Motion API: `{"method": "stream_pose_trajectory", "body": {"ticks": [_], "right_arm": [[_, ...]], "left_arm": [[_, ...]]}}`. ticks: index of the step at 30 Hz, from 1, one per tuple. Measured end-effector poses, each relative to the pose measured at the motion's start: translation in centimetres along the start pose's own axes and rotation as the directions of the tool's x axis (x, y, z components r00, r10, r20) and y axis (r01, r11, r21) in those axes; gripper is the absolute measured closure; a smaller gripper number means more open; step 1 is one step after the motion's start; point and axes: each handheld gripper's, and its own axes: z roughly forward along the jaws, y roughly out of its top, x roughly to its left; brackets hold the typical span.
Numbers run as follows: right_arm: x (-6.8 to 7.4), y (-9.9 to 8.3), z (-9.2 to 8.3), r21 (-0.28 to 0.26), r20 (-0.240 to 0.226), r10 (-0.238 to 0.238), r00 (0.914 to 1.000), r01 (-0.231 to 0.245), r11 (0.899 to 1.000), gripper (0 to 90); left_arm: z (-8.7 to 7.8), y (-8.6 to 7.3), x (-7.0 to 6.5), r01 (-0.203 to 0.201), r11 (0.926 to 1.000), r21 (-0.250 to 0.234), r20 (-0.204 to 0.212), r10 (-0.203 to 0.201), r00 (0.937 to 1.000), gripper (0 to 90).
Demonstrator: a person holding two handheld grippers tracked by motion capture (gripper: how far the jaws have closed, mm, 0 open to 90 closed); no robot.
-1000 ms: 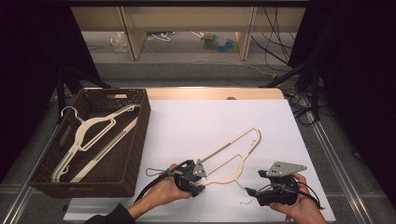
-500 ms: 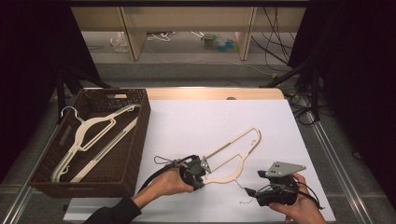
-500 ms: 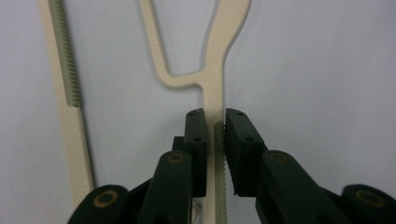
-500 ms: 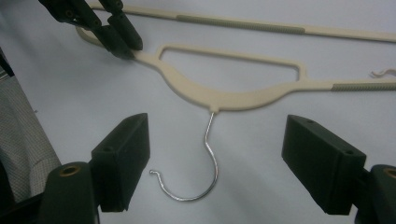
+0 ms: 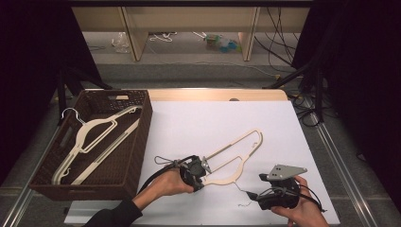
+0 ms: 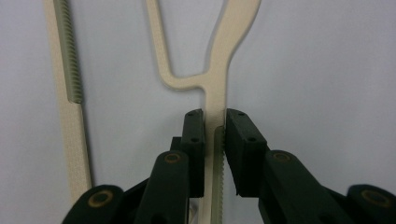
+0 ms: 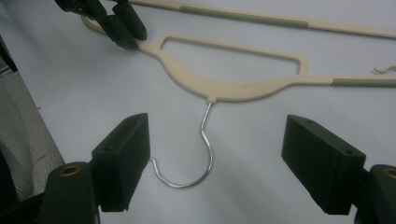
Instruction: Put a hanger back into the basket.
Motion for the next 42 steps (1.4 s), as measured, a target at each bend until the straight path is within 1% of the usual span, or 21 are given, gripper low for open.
{"method": "stream_pose_trajectory", "body": {"ticks": [1,2,3,4,10,12,13,14,16,19,20,24,25,27,29,30,33,36,39,41,42], "right_arm": [[0.1,0.0,0.0,0.004,-0.002,0.005,1.0,-0.005,1.0,24.8],[0.0,0.1,0.0,-0.003,0.002,-0.003,1.0,0.003,1.0,24.8],[0.0,0.1,0.0,-0.003,0.002,-0.007,1.0,0.007,1.0,24.8],[0.0,0.1,0.0,-0.002,0.003,-0.007,1.0,0.007,1.0,24.8],[0.1,0.1,0.0,-0.002,0.001,-0.006,1.0,0.006,1.0,25.0],[0.0,0.1,0.0,-0.007,0.004,-0.004,1.0,0.004,1.0,25.0],[-0.1,0.1,0.0,-0.008,0.008,-0.004,1.0,0.004,1.0,25.0],[-0.2,0.1,0.0,-0.007,0.008,-0.009,0.9999,0.009,1.0,25.0],[-0.2,0.1,-0.2,-0.006,0.009,-0.001,1.0,0.001,1.0,25.0],[-0.6,0.1,-0.3,-0.024,0.028,0.016,0.9995,-0.015,1.0,25.1],[-0.8,0.1,-0.4,-0.03,0.045,0.043,0.9981,-0.041,0.999,25.3],[-2.0,0.0,-0.2,-0.05,0.104,0.043,0.9936,-0.038,0.998,26.4],[-2.4,0.0,0.0,-0.05,0.118,0.022,0.9928,-0.016,0.999,26.6],[-3.0,-0.2,0.6,-0.036,0.127,0.005,0.9919,0.0,0.999,26.7],[-3.3,-0.2,1.3,-0.017,0.127,-0.048,0.9907,0.051,0.999,26.7],[-3.3,-0.1,1.7,-0.005,0.136,-0.078,0.9877,0.08,0.997,26.6],[-3.1,0.3,2.7,-0.002,0.135,-0.158,0.9782,0.16,0.987,26.6],[-2.9,0.7,3.6,0.017,0.141,-0.218,0.9658,0.218,0.976,26.6],[-3.2,1.0,4.5,0.031,0.145,-0.27,0.9518,0.269,0.963,26.7],[-3.4,1.3,5.0,0.02,0.147,-0.288,0.9463,0.288,0.957,26.6],[-3.4,1.4,5.1,0.022,0.142,-0.301,0.9429,0.301,0.953,26.7]], "left_arm": [[0.2,0.0,-0.1,0.032,0.9992,-0.021,0.002,-0.032,0.9995,77.2],[0.2,0.0,-0.2,0.041,0.9988,-0.026,-0.002,-0.041,0.9992,77.5],[0.0,0.1,-0.2,0.004,1.0,-0.003,-0.009,-0.004,1.0,78.2],[0.0,0.1,-0.3,-0.02,0.9998,0.001,-0.015,0.02,0.9997,78.8],[-0.2,0.1,0.2,-0.038,0.9993,-0.002,0.013,0.038,0.9992,79.7],[-0.4,0.1,0.1,-0.014,0.9995,-0.028,0.032,0.015,0.9994,79.7],[-0.7,0.1,0.3,-0.027,0.9993,-0.025,0.036,0.028,0.999,79.7],[-0.8,0.0,0.2,0.004,0.9986,-0.053,0.037,-0.002,0.9993,79.7],[-1.3,-0.1,0.5,0.013,0.9972,-0.074,0.048,-0.009,0.9988,79.7],[-2.0,-0.3,0.8,0.018,0.9957,-0.09,0.048,-0.013,0.9987,79.7],[-2.2,-0.4,0.9,0.018,0.9955,-0.093,0.05,-0.013,0.9987,79.6],[-2.7,-0.6,1.2,0.03,0.994,-0.105,0.065,-0.023,0.9976,79.7],[-2.8,-0.7,1.3,0.031,0.9935,-0.11,0.066,-0.024,0.9975,79.6],[-3.1,-0.8,1.4,0.032,0.9931,-0.113,0.068,-0.024,0.9974,79.6],[-3.4,-1.0,1.4,0.037,0.9918,-0.122,0.07,-0.029,0.9971,79.6],[-3.5,-1.0,1.5,0.036,0.9921,-0.12,0.075,-0.027,0.9968,79.6],[-3.6,-1.2,1.5,0.035,0.9917,-0.124,0.082,-0.025,0.9963,79.6],[-3.8,-1.3,1.5,0.039,0.9906,-0.131,0.092,-0.028,0.9954,79.7],[-3.9,-1.5,1.5,0.051,0.9887,-0.141,0.098,-0.037,0.9945,79.6],[-4.0,-1.7,1.4,0.073,0.9848,-0.157,0.108,-0.057,0.9925,79.6],[-4.1,-1.7,1.5,0.07,0.985,-0.158,0.109,-0.053,0.9927,79.6]]}}
